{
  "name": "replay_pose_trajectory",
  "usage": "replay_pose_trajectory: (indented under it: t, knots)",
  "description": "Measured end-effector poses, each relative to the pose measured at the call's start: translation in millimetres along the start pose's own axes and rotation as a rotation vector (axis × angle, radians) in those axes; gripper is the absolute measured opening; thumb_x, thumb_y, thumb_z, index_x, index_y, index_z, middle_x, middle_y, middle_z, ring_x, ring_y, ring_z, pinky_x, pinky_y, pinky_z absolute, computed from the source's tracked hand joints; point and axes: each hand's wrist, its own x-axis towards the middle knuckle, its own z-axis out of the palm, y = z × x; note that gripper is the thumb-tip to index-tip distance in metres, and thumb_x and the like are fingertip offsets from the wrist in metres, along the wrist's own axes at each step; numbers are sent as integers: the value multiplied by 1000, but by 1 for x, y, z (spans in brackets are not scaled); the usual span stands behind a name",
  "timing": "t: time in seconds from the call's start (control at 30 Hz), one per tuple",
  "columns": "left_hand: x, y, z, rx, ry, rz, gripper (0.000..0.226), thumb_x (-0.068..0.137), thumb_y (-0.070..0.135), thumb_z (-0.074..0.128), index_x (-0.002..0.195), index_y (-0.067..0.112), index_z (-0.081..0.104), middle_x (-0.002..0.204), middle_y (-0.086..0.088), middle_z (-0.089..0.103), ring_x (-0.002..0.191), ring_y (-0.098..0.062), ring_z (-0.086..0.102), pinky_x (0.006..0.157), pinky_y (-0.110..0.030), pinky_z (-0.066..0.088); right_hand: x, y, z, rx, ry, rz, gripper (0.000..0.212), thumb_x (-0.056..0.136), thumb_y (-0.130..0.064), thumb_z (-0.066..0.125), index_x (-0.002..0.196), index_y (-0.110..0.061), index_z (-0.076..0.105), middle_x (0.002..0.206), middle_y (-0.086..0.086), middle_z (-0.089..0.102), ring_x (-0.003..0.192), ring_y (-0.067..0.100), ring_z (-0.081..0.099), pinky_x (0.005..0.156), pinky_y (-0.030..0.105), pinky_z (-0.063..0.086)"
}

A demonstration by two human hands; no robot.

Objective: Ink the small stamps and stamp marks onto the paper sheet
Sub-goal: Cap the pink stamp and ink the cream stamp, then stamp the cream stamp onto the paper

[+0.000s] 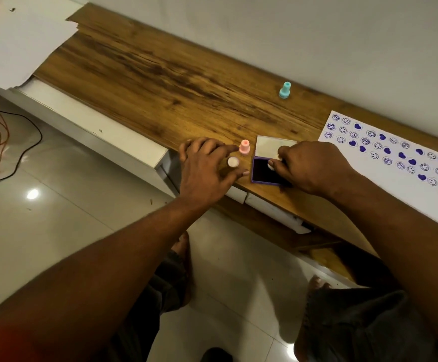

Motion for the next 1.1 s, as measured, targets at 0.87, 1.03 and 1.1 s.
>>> replay_pose_trajectory:
  t: [0.87, 1.03, 1.1]
  knots:
    - [-2, 40, 9, 93, -124, 20, 45, 82, 68, 71, 112, 35, 77, 95, 10, 73, 104, -21, 54, 88, -41, 21, 8, -38, 13, -144, -126, 152, 35, 104, -37, 55, 126, -10, 56, 115, 13, 70, 102, 32, 69, 69, 36, 41]
    - [-3, 39, 4, 97, -136, -1, 60, 81, 79, 64, 125, 38, 70, 105, 11, 71, 110, -19, 52, 93, -42, 27, -9, 2, 8, 516, 4, 325, 49, 107, -54, 37, 113, -16, 67, 104, 9, 70, 94, 26, 66, 80, 38, 50]
    - [-5, 39, 1, 75, -82, 36, 64, 83, 79, 62, 128, 33, 68, 107, 8, 71, 109, -20, 54, 93, -41, 28, -34, 29, 8, 1035, 137, 495, 42, 104, -57, 44, 94, -26, 70, 78, -4, 67, 67, 11, 59, 62, 29, 45]
